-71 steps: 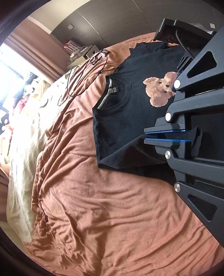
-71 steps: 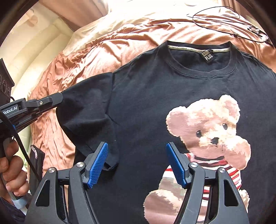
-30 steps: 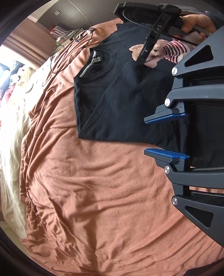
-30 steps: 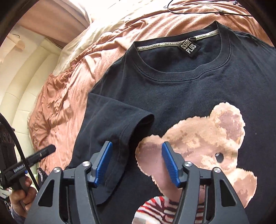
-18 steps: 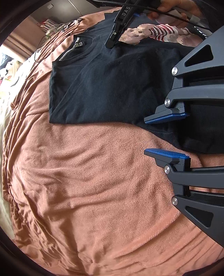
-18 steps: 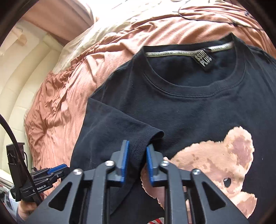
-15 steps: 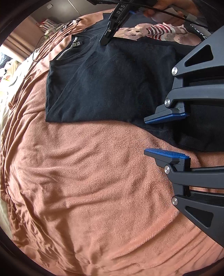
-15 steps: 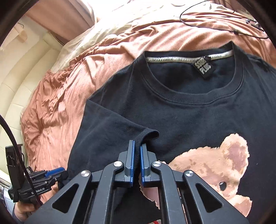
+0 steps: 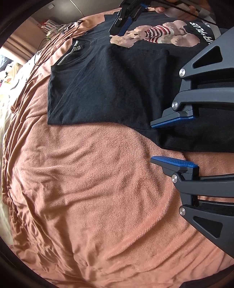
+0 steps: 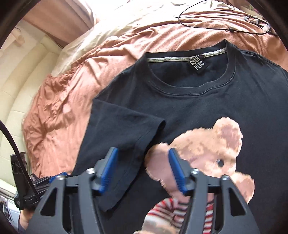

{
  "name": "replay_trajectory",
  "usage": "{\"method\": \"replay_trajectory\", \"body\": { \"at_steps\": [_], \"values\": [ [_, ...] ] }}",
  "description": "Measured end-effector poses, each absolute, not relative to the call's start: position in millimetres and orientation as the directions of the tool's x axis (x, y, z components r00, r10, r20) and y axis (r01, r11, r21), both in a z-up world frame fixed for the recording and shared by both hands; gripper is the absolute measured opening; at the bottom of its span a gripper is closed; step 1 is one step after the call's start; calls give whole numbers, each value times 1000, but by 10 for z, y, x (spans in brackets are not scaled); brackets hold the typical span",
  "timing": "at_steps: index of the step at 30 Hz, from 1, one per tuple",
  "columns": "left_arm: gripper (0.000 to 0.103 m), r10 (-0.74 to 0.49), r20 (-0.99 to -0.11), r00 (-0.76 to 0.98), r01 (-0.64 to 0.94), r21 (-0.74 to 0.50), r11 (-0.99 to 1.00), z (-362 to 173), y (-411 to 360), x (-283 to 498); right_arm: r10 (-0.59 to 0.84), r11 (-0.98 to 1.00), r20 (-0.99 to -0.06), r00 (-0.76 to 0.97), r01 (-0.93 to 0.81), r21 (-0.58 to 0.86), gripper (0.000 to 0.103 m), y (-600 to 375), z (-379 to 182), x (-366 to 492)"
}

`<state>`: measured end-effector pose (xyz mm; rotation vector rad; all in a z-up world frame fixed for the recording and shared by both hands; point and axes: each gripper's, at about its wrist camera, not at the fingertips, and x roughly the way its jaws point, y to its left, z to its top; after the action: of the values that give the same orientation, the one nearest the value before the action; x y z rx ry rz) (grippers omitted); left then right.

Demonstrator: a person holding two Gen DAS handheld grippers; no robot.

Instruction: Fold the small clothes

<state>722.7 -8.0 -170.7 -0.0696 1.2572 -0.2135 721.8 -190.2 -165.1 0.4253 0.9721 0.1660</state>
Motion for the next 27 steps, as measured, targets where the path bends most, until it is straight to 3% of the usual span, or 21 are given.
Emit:
{"method": "replay_trajectory", "body": {
  "at_steps": [6,10,15,27],
  "values": [
    [34,-202,-931,303,115,-175,978,-1643,-21,7110,436,855,-745,506,24,517,58,-1857,-1680,7018],
    [34,-201,-932,300,125,-171,977,-1657,3,7048,476,840,-747,464,12,542,50,-1793,-1769,6964],
    [34,-188,-935,300,128,-156,979,-1737,-35,7042,497,833,-756,425,10,553,49,-1672,-1856,6972],
    [34,-196,-926,322,94,-175,980,-1830,41,7031,467,844,-783,410,57,534,10,-1510,-2016,7103]
  ]
}}
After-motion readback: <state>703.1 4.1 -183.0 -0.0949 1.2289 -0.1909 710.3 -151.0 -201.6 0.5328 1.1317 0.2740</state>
